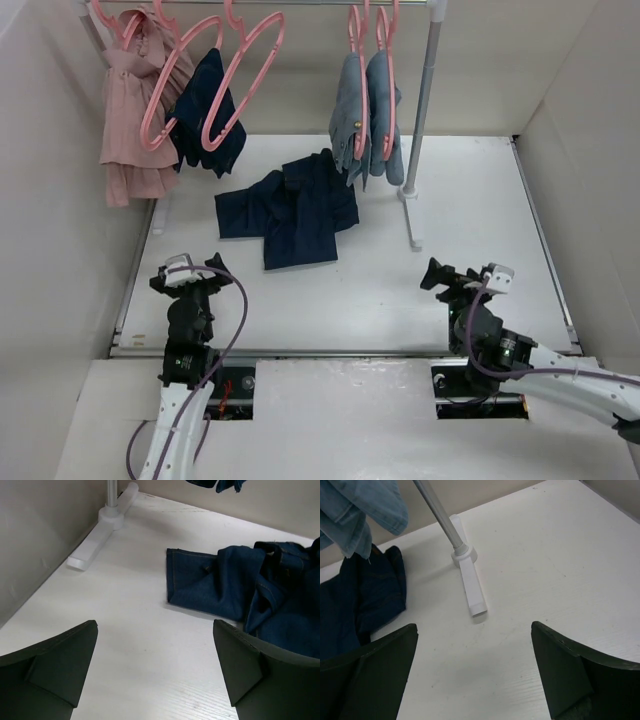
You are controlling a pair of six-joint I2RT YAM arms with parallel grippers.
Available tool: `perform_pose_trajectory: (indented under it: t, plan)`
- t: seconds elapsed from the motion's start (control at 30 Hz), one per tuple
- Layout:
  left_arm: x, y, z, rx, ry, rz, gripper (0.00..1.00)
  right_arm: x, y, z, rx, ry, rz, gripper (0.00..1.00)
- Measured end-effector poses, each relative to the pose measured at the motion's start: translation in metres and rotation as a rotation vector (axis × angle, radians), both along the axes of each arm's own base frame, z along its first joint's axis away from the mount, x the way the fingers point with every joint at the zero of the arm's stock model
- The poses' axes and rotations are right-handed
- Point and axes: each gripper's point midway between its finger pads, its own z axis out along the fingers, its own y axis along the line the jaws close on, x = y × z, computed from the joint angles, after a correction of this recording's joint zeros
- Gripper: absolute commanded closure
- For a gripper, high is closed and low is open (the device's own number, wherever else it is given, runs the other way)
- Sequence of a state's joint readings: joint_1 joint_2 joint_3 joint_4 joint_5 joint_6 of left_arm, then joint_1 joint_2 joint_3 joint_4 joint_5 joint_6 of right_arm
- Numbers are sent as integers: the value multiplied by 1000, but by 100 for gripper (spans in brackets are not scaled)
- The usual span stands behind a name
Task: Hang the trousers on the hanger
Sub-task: Flatten out the trousers at the center of the board.
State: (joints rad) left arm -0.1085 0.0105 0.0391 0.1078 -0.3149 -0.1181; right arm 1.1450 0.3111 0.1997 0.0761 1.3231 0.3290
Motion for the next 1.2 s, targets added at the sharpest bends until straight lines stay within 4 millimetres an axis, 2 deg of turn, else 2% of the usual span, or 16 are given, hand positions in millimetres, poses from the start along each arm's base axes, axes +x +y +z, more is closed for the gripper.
perform_pose_trajectory:
  t: [0.13, 0.23, 0.33, 0.43, 0.47, 0.57, 0.63, 0.7, 0.77, 0.83, 0.97, 1.0, 1.03, 1.07, 1.2]
  plan:
    - [0, -4, 2, 86, 16, -44, 0, 3, 13, -1, -84, 34, 45, 1]
    - [-1, -14, 12, 201, 28, -127, 0, 10, 40, 15, -169, 66, 125, 1]
    - [-7, -32, 41, 370, 10, -269, 0, 22, 85, 36, -280, 103, 233, 1]
    - [-19, -48, 78, 520, -44, -384, 0, 44, 141, 39, -441, 176, 293, 1]
    - [-24, -52, 89, 562, -65, -410, 3, 51, 161, 36, -476, 196, 311, 1]
    - [-33, -57, 107, 651, -82, -452, 8, 71, 230, -1, -610, 292, 420, 1]
    - [-32, -57, 105, 671, -39, -464, 8, 76, 271, -34, -664, 360, 526, 1]
    - [-27, -55, 95, 665, 31, -478, 6, 78, 301, -63, -673, 418, 612, 1]
    - [-23, -54, 80, 653, 117, -497, 2, 80, 320, -82, -650, 471, 662, 1]
    - [-22, -53, 66, 642, 186, -513, 0, 89, 332, -91, -604, 509, 672, 1]
    - [-25, -52, 54, 630, 240, -527, 0, 127, 348, -99, -501, 585, 630, 1]
    - [-25, -52, 53, 629, 242, -528, 0, 136, 349, -103, -479, 605, 623, 4]
    - [-26, -52, 53, 627, 245, -529, 0, 143, 350, -107, -465, 622, 623, 13]
    - [-26, -53, 53, 627, 244, -529, 0, 153, 348, -116, -448, 653, 621, 37]
    - [-25, -53, 56, 618, 234, -523, 0, 151, 340, -143, -477, 732, 651, 80]
